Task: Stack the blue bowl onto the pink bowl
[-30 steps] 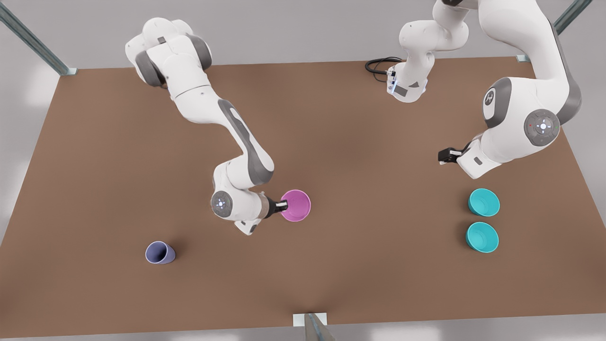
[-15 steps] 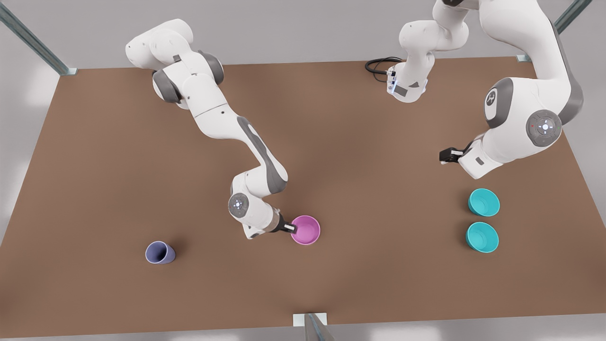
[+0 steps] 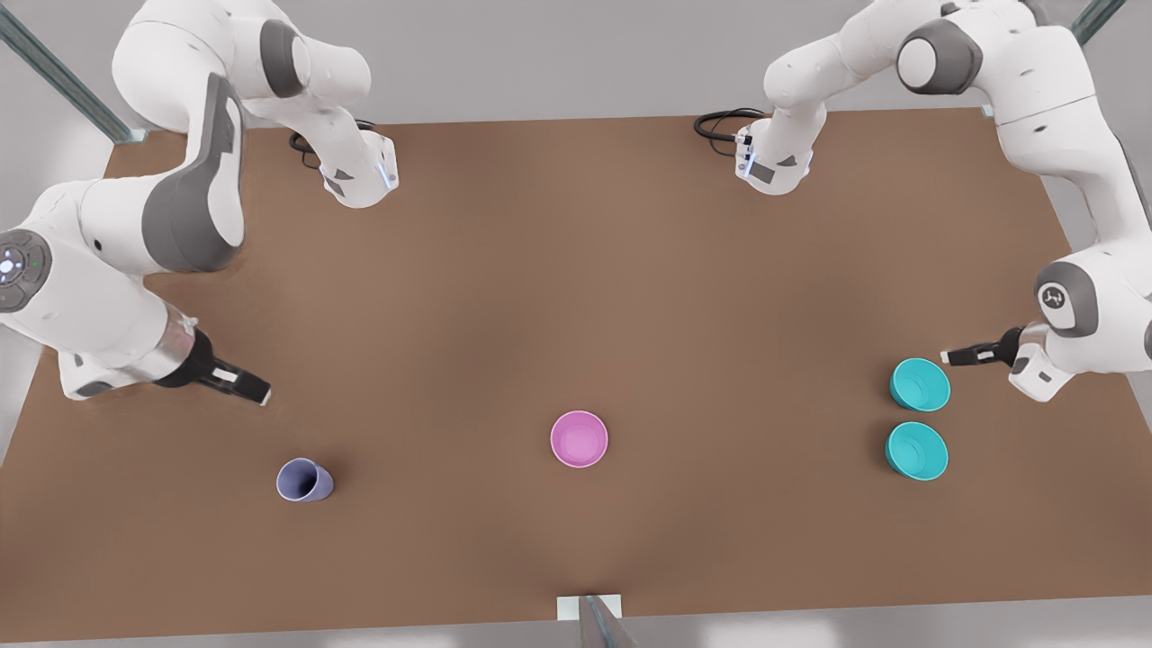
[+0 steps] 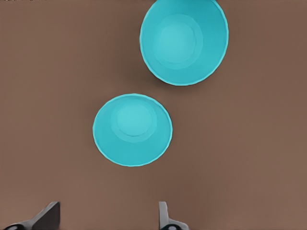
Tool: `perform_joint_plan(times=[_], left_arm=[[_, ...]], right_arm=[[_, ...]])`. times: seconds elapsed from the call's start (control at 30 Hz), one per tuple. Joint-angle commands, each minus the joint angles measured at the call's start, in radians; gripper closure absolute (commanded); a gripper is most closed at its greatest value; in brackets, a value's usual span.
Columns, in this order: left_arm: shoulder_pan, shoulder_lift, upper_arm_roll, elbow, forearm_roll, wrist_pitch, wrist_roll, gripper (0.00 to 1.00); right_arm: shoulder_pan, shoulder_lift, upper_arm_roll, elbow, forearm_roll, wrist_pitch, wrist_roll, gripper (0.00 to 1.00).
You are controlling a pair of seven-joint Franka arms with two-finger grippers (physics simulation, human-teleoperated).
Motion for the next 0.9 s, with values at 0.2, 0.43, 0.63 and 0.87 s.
perform_joint_plan(times=[0.2,0.43,0.63,0.87], left_arm=[[0.037,0.172,0.044,0.006,-0.093,0.305,0.411,0.00],[0.044,0.209,0.043,-0.002,-0.120,0.294,0.411,0.38],[0.022,0.200,0.043,-0.004,-0.123,0.228,0.411,0.79],[-0.173,-0.048,0.044,-0.005,-0.123,0.000,0.077,0.79]], right_arm=[[-0.102,-0.336,0.147,-0.481,-0.097,0.061,-0.527,0.00],[-0.110,-0.333,0.147,-0.483,-0.097,0.060,-0.529,0.00],[-0.110,-0.334,0.147,-0.484,-0.105,0.060,-0.529,0.00],[-0.111,-0.333,0.146,-0.484,-0.106,0.060,-0.530,0.00]])
